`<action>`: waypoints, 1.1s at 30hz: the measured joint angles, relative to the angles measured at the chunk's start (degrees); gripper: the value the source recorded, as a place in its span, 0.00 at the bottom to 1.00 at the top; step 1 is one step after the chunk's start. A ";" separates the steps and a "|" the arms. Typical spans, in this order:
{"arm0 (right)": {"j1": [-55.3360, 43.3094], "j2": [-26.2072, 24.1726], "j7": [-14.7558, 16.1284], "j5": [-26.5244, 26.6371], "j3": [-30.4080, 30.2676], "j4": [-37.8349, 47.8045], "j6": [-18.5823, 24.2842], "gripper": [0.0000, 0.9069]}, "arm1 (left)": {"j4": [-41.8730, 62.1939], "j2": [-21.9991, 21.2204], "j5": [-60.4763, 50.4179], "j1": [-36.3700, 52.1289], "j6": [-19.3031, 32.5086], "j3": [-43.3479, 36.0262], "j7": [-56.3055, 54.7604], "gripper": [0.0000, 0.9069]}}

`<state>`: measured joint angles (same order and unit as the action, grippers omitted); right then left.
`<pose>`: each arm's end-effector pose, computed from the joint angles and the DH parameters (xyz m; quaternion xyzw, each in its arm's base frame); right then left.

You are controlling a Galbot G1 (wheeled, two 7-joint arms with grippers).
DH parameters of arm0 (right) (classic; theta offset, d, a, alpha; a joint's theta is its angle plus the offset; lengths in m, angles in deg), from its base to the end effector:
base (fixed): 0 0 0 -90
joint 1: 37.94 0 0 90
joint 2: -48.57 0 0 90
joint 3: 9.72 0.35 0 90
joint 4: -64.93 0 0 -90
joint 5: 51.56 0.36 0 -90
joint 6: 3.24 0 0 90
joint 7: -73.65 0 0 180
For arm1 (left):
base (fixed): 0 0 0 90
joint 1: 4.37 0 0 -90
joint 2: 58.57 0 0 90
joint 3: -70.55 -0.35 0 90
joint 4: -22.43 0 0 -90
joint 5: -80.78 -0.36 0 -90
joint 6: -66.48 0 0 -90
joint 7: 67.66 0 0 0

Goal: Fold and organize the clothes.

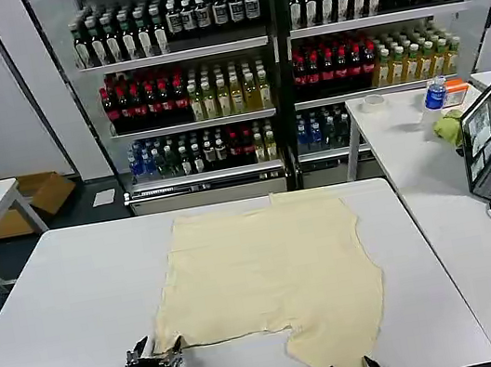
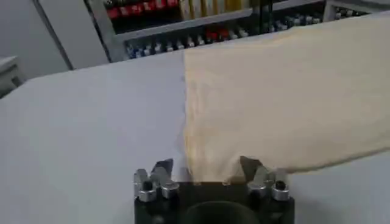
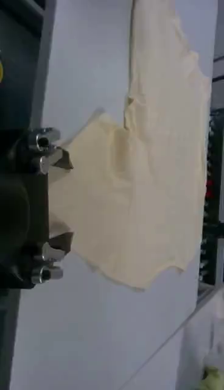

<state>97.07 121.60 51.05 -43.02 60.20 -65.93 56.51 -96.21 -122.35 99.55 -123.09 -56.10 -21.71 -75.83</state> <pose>0.0841 0.0560 -0.2776 0.0504 -0.9432 0.0415 0.3259 0.1977 0.0672 -0.2961 -0.0427 -0.9501 -0.0832 0.2975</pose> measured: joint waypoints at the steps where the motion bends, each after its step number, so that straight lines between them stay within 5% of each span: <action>1: 0.05 0.00 -0.01 0.02 0.00 -0.05 -0.07 0.00 | 0.16 0.04 0.15 0.08 0.00 0.00 0.07 0.01; 33: 6.18 -4.08 2.84 1.11 7.14 -14.21 1.90 0.00 | -11.44 -0.62 1.52 -7.08 -0.07 4.95 0.36 0.01</action>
<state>103.25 117.52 53.90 -41.92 67.34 -80.14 58.40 -107.65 -122.96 101.08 -130.17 -56.18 -16.77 -75.48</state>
